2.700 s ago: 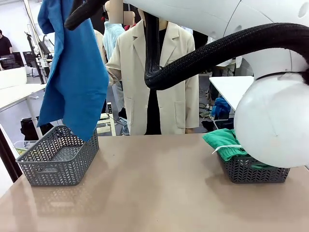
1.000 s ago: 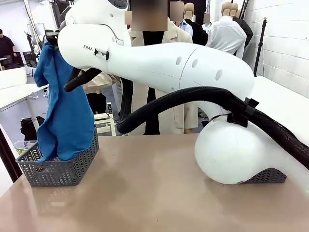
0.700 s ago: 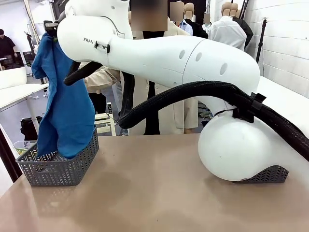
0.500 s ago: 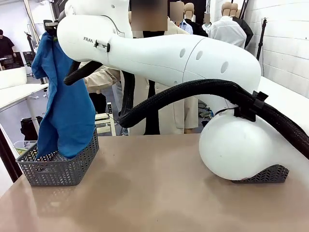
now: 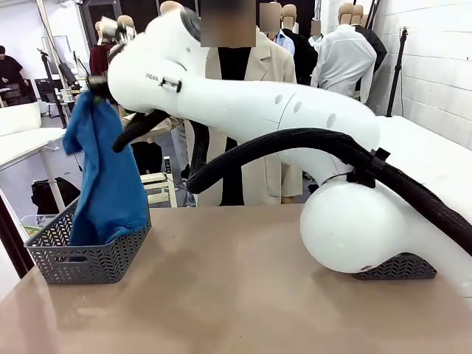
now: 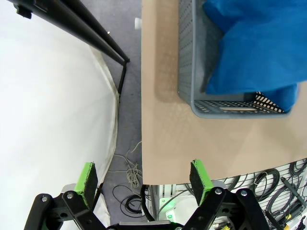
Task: Sort the tops and bottoms.
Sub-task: Sort the clothes according to human instructions.
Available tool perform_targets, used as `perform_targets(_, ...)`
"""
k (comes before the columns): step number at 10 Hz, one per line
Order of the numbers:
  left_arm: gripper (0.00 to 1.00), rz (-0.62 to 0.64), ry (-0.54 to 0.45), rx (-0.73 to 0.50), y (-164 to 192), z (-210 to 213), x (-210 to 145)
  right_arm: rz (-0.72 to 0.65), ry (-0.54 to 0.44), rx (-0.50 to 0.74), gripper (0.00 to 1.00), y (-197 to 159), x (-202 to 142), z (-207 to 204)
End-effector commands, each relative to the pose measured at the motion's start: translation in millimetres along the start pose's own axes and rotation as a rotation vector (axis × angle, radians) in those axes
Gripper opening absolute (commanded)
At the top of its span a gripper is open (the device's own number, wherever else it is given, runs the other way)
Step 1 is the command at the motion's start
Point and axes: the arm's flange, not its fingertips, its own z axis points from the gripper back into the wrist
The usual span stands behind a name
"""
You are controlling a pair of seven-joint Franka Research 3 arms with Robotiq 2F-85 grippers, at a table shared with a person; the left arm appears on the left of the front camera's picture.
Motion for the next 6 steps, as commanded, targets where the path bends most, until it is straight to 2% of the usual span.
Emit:
perform_targets(1, 1.00, -0.003, 0.007, 0.005, 2.5, 1.2, -0.8, 0.006, 0.125, 0.090, 0.00, -31.0, 106.3, -131.0)
perform_targets(3, 1.00, -0.003, 0.007, 0.005, 2.5, 1.2, -0.8, 0.003, 0.274, 0.130, 0.00, -56.1, 101.4, -189.8)
perform_targets(4, 1.00, -0.003, 0.007, 0.005, 2.5, 1.2, -0.8, -0.004, 0.384, 0.132, 0.00, -64.3, 86.0, -222.3)
perform_targets(6, 1.00, -0.003, 0.007, 0.005, 2.5, 1.2, -0.8, -0.043, 0.543, 0.152, 0.00, -80.2, 61.7, -272.7)
